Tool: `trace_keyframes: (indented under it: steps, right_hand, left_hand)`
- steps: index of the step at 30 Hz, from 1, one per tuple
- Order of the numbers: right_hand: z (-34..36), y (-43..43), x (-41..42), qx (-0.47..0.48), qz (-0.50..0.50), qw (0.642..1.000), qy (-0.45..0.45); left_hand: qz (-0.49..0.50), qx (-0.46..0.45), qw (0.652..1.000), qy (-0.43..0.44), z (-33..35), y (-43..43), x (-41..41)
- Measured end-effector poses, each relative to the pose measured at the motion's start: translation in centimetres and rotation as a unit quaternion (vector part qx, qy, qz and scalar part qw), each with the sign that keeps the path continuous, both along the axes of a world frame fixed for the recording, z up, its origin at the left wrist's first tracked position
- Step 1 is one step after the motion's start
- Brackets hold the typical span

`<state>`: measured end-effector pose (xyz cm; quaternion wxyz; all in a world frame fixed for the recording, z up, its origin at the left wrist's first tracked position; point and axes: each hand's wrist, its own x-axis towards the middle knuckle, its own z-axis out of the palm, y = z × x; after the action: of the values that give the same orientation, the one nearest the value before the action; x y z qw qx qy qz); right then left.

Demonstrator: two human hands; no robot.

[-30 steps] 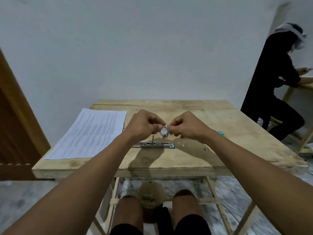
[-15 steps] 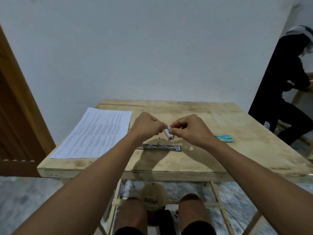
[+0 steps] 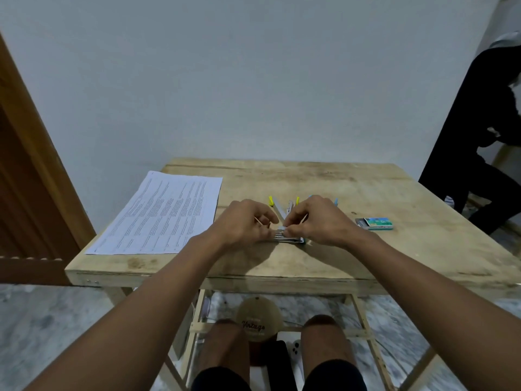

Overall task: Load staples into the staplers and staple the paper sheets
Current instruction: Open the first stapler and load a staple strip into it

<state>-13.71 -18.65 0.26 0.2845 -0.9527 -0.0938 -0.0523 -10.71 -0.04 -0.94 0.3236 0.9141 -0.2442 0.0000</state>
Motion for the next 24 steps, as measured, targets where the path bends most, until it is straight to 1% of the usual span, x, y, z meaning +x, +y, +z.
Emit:
trace_keyframes:
  steps: [4, 11, 24]
  right_hand:
    - [-0.1, 0.3, 0.2, -0.015, 0.009, 0.999, 0.03]
    - [-0.2, 0.6, 0.7, -0.027, 0.016, 0.999, 0.037]
    - [0.1, 1.7, 1.0, -0.128, 0.044, 0.991, 0.002]
  left_hand:
    - [0.012, -0.047, 0.999, -0.026, -1.2, 0.7, 0.3]
    - [0.019, -0.116, 0.993, 0.002, -2.3, 1.2, -0.1]
    - [0.029, -0.133, 0.99, 0.024, -2.5, 1.2, 0.0]
